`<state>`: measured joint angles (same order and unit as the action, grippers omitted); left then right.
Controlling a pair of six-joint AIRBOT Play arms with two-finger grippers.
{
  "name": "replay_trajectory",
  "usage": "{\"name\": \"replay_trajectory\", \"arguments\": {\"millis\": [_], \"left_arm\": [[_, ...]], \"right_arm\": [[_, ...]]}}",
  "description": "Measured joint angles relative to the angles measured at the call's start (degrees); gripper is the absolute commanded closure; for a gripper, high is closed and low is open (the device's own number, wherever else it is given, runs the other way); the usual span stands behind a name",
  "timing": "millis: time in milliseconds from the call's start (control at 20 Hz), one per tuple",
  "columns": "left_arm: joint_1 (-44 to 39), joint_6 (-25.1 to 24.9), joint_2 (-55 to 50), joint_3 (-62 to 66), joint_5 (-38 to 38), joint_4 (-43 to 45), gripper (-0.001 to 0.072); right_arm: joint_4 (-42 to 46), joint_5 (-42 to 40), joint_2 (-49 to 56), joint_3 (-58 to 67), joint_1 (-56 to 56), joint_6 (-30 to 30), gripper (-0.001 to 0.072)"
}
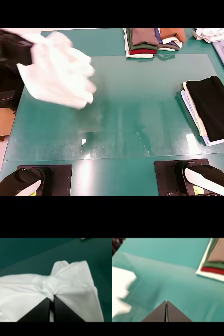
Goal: Fold the shirts.
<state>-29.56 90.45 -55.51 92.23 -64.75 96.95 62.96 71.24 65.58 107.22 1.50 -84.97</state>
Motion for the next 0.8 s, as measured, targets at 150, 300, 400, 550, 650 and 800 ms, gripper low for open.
{"name": "replay_trajectory", "arguments": {"millis": [150, 300, 400, 550, 650, 800], "left_arm": [[-8.2, -1.3, -7.7, 1.9, 1.0, -0.5, 0.0684], [-13.7, -3.5, -16.0, 2.6, 1.5, -2.5, 0.0445], [-14.9, -4.4, -19.7, 2.9, 2.1, -3.3, 0.0123], [-12.5, -4.6, -22.4, 3.5, 1.1, -4.4, 0.0122], [-8.3, -4.3, -23.3, 3.1, -2.2, -6.1, 0.0122], [-1.3, -3.9, -23.8, -2.1, -6.0, -14.4, 0.0122]], "right_arm": [[0.0, 0.5, 0.0, 1.9, -1.0, -0.4, 0.0692], [0.0, 1.0, 0.0, 2.5, -1.4, -0.5, 0.0691], [0.0, 1.4, 0.0, 2.7, -1.4, -0.6, 0.0692], [0.1, 2.4, 0.0, 2.8, -1.4, -0.7, 0.0691], [0.1, 3.1, 0.0, 2.9, -1.5, -0.7, 0.0692], [0.2, 4.0, 0.0, 2.9, -1.5, -0.7, 0.0692]]}}
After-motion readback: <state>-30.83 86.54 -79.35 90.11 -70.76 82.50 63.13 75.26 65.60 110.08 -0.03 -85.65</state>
